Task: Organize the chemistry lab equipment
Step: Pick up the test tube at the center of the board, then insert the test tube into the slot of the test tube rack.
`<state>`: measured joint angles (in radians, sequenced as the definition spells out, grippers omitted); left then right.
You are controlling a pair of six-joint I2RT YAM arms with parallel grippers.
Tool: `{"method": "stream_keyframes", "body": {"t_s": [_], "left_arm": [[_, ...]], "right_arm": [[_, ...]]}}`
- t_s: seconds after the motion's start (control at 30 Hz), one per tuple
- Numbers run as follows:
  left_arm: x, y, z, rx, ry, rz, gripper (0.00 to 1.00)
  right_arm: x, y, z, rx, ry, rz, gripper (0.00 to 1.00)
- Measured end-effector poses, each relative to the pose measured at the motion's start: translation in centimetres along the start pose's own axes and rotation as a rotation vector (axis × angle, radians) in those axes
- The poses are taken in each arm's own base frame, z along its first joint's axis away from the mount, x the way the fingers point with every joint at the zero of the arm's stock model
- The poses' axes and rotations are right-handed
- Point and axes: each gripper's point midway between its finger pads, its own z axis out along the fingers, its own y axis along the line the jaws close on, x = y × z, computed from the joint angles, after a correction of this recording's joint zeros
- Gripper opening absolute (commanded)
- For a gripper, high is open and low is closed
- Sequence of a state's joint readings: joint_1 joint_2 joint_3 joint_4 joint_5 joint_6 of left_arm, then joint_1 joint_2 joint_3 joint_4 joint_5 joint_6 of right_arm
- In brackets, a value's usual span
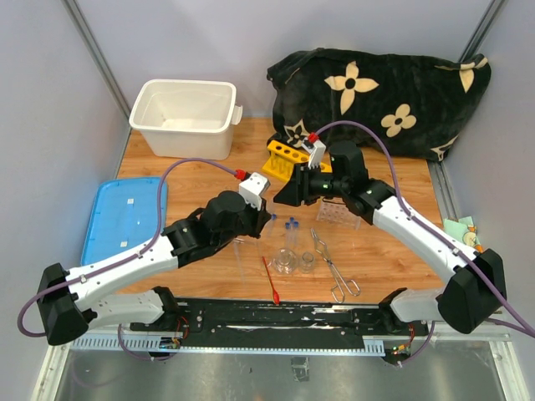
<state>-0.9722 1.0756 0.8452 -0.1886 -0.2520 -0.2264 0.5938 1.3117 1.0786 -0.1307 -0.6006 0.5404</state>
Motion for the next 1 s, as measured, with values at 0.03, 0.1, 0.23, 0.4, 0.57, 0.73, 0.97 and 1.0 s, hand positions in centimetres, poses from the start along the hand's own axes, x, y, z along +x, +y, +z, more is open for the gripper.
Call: {"method": "stream_keyframes", "body": {"t_s": [0.03,0.1,0.23,0.4,0.57,0.73,0.97,1.0], "left_arm": [[-0.02,0.01,-0.03,0.000,-0.001,0.000,0.03],[-0.04,0.00,-0.03,0.000,-0.002,0.000,0.03],[-0.04,-0.02,-0.04,0.001,-0.001,0.000,0.03],[-0.04,-0.02,-0.04,0.001,-0.001,0.000,0.03],[-0.04,-0.03,-0.04,0.001,-0.001,-0.003,0.03],[0.00,0.01,-0.04,-0.001,0.000,-0.003,0.03],[-0.04,0.18,-0.11,-0.018,-0.004,-0.008,0.35],[-0.06,0.28,-0.11,-0.025,-0.006,-0.013,0.36]], "right_arm": [[0.00,0.10,0.06,-0.003,0.001,0.001,0.39],[-0.03,0.24,0.11,-0.006,0.002,0.001,0.37],[0.00,0.54,0.22,-0.014,0.002,-0.004,0.33],[-0.11,0.66,0.38,-0.020,-0.003,-0.006,0.28],[0.02,0.59,0.67,-0.021,0.003,-0.005,0.24],[0.17,0.43,0.98,-0.023,0.010,0.001,0.01],[0.08,0.44,1.03,-0.021,0.006,-0.002,0.01],[0.09,0.33,1.06,-0.014,0.005,-0.005,0.00]]}}
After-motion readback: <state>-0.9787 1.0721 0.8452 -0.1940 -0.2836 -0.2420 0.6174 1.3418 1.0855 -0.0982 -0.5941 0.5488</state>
